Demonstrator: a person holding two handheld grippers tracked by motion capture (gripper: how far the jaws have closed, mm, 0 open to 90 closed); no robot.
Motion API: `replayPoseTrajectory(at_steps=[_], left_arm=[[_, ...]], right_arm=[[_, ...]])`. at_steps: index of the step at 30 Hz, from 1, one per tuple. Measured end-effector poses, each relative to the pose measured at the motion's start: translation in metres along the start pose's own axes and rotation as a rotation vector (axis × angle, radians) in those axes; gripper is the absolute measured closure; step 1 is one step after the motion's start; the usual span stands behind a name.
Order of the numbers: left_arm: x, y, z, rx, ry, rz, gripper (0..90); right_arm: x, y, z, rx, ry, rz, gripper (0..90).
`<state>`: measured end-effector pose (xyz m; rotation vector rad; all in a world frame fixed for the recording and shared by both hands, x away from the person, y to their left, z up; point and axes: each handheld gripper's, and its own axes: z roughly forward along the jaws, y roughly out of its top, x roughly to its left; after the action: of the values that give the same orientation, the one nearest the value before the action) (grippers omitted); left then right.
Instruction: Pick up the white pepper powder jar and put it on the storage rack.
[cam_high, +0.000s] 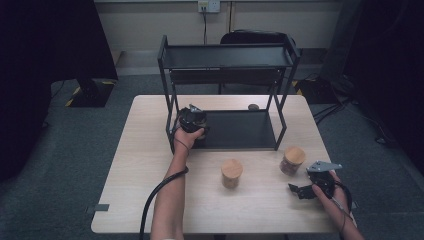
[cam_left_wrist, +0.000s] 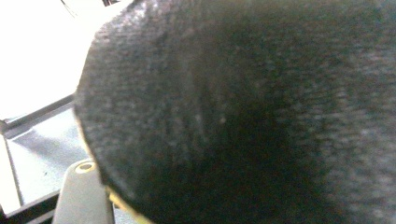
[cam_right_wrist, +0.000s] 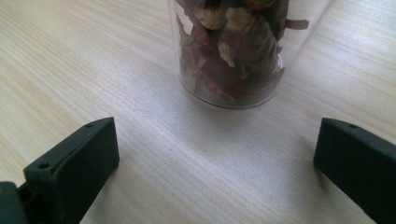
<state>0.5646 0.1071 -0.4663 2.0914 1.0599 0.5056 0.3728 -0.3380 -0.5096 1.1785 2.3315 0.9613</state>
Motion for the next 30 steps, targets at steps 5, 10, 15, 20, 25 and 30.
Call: replayPoseTrajectory(at_steps=[5,10,15,20,25,30], left_arm=[[0.0002,0.0002,0.0018,-0.003,0.004,-0.002,31.1],[-0.0005,0.0004,0.0042,-0.006,0.006,-0.012,31.1],[-0.0006,0.0012,0.0049,-0.004,0.01,-0.001,31.1],[0.0003,-0.0005,0.0055,-0.017,0.005,-0.029,31.1],[0.0015,-0.0019,0.0054,-0.022,-0.001,-0.049,31.0],[0.002,-0.0016,0.0054,-0.016,-0.003,-0.049,30.9]], right_arm=[[-0.0001,0.0,0.0,0.0,0.0,0.0,0.0],[-0.0001,0.0,0.0,0.0,0.0,-0.001,0.0],[-0.0001,0.0001,0.0,0.0,0.001,-0.001,0.0],[-0.0002,0.0001,0.0001,0.0,0.001,-0.001,0.0],[-0.0001,0.0001,0.0001,0.0,0.001,-0.001,0.0],[-0.0002,0.0001,0.0,0.001,0.001,-0.002,0.0]])
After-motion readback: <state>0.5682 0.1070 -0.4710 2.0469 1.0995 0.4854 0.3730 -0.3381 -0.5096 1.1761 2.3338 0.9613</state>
